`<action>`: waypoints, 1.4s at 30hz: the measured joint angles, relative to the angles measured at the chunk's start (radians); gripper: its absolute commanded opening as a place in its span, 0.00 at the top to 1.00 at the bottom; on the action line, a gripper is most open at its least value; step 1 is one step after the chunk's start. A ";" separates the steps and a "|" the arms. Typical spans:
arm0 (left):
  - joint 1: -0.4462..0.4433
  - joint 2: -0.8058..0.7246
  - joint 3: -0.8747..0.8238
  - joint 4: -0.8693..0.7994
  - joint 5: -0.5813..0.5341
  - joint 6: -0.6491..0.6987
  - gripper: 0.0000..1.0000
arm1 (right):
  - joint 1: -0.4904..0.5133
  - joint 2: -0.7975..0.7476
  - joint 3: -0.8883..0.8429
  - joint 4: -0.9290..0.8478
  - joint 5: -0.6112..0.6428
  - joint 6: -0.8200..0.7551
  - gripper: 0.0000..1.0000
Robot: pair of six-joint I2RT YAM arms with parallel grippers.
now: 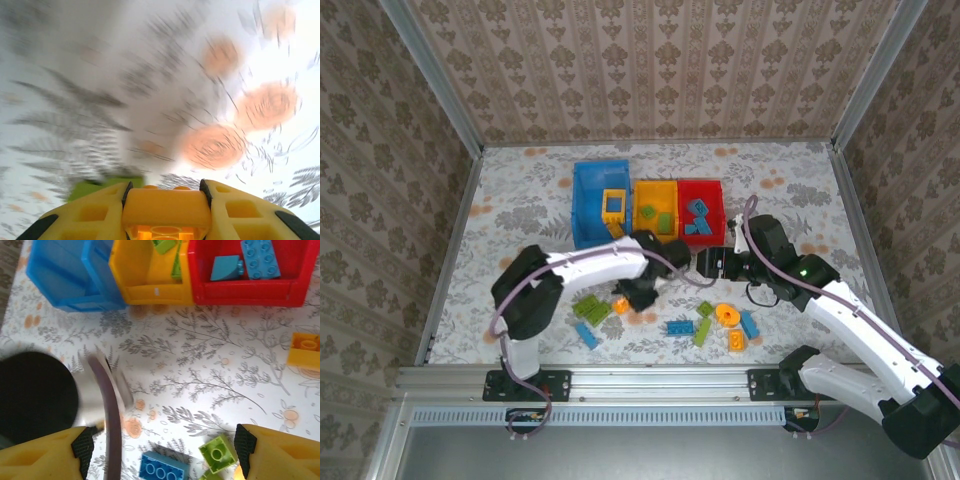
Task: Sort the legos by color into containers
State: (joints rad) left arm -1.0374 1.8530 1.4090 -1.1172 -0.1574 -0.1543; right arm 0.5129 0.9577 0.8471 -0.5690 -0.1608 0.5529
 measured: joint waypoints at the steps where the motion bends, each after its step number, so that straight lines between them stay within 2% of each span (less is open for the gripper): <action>1: 0.034 -0.024 0.038 0.002 -0.005 -0.004 0.67 | 0.000 -0.005 0.000 0.029 -0.022 0.001 0.24; 5: 0.161 -0.082 0.137 0.003 -0.011 -0.017 0.68 | 0.003 -0.017 0.010 0.204 -0.092 0.000 0.24; 10: 0.335 -0.067 0.259 0.029 -0.065 -0.049 0.68 | 0.060 0.045 0.012 0.268 -0.107 -0.013 0.24; 14: 0.408 -0.004 0.323 0.061 -0.105 -0.067 0.68 | 0.113 0.116 0.027 0.325 -0.106 -0.031 0.24; 20: 0.492 0.123 0.354 0.108 -0.105 -0.106 0.68 | 0.164 0.157 0.066 0.415 -0.106 -0.053 0.23; 27: 0.515 0.213 0.394 0.132 -0.105 -0.124 0.65 | 0.222 0.180 0.074 0.479 -0.090 -0.084 0.22; 32: 0.512 0.222 0.393 0.142 -0.104 -0.140 0.55 | 0.228 0.184 0.074 0.484 -0.070 -0.090 0.21; 37: 0.512 0.222 0.380 0.152 -0.101 -0.145 0.40 | 0.228 0.184 0.074 0.473 -0.038 -0.105 0.19; 42: 0.508 0.222 0.376 0.154 -0.098 -0.146 0.37 | 0.227 0.171 0.074 0.419 0.013 -0.105 0.18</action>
State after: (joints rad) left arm -0.5297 2.0750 1.7851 -0.9630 -0.2558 -0.3008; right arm 0.7403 1.1286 0.9211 -0.1501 -0.1474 0.4480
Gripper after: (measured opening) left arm 0.629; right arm 0.818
